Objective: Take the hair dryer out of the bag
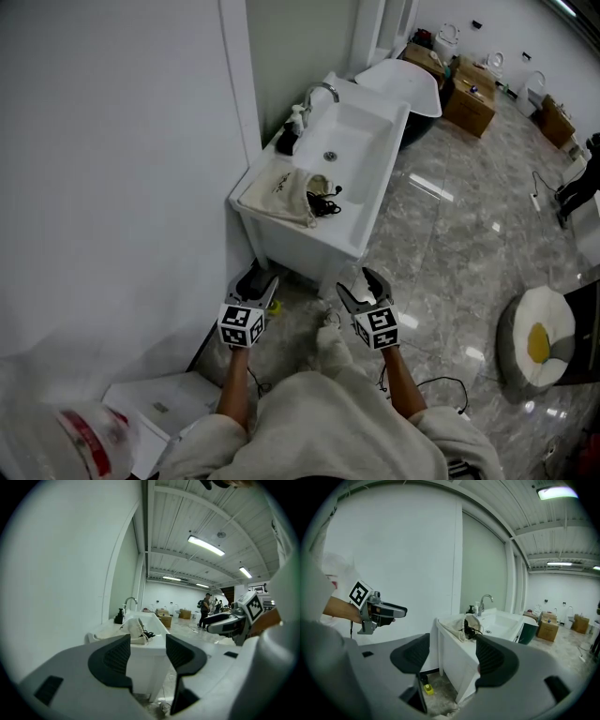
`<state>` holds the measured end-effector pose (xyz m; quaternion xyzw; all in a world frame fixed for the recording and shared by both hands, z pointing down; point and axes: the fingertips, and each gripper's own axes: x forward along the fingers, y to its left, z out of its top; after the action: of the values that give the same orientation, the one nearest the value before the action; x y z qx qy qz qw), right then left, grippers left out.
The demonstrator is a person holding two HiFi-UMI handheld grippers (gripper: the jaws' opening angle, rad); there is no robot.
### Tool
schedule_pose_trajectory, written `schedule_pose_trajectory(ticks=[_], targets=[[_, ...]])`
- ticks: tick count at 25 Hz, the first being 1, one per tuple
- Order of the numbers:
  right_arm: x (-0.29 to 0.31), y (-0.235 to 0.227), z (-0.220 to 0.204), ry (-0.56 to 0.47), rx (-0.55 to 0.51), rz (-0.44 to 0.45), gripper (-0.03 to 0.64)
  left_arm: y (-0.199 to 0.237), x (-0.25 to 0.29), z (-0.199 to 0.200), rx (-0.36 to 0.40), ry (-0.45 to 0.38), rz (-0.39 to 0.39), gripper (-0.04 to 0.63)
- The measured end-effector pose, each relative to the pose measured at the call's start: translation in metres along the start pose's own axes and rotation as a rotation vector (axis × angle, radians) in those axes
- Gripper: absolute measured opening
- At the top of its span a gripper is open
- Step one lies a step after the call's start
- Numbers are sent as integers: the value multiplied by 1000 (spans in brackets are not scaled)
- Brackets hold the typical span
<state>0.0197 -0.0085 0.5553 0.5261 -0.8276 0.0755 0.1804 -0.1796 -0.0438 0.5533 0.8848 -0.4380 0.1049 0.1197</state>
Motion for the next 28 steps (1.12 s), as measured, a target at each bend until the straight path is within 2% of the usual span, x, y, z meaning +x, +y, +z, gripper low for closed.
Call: schedule_pose_trajectory(ticks=[6, 16, 28], targets=[[40, -19, 6, -3, -7, 39, 293, 18, 28, 1, -10, 9, 33, 215], [129, -86, 32, -9, -37, 119, 292, 54, 116, 35, -20, 9, 104, 215], [218, -154, 53, 2, -47, 243, 293, 80, 209, 58, -47, 55, 186, 215]])
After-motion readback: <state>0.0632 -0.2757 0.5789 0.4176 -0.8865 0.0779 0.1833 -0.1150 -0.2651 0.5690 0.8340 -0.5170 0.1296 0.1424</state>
